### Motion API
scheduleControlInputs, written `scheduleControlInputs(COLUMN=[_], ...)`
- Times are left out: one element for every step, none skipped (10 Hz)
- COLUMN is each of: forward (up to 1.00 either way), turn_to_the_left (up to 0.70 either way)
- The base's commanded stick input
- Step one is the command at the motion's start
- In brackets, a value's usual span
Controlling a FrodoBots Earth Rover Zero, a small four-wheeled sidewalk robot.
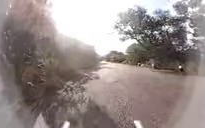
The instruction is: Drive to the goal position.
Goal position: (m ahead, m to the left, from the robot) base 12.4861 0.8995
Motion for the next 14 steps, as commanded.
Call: scheduleControlInputs(forward=[0.5,0.5,0.5,0.5,0.5,0.5,0.5,0.5,0.5,0.5,0.5,0.5,0.5,0.5], turn_to_the_left=[0.0,0.0,0.0,0.0,0.0,0.0,0.0,0.0,0.0,0.0,0.0,0.0,0.0,-0.02])
